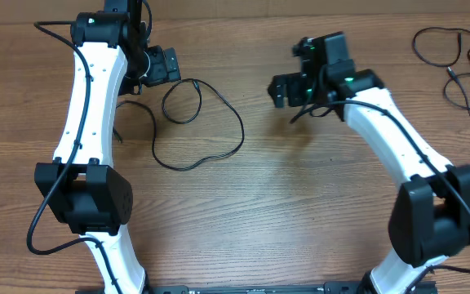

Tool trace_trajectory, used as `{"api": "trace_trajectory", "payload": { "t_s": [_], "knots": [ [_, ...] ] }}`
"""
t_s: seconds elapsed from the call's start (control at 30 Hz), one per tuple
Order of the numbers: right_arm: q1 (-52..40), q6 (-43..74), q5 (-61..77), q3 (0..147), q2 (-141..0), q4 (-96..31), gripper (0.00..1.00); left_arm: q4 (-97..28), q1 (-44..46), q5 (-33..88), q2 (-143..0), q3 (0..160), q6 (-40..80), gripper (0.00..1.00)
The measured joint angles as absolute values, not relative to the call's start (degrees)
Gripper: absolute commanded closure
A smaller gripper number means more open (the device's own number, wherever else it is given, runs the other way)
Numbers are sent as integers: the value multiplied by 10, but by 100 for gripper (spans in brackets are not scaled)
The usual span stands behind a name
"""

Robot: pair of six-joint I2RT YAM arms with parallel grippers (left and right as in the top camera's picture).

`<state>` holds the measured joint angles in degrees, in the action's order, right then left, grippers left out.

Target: Untangle cables

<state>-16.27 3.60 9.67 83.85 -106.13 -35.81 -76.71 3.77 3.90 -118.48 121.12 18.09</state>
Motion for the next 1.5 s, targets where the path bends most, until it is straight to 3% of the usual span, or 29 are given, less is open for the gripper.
{"api": "trace_trajectory", "payload": {
  "t_s": [0.73,1.2,1.5],
  "knots": [
    [-298,-31,103,838,-1222,-96,1,-767,38,39,-1185,1211,181,0],
    [-302,-36,100,838,-1308,13,7,-767,38,39,-1185,1211,181,0],
    [-302,-36,100,838,-1308,20,29,-767,38,39,-1185,1211,181,0]
  ]
}}
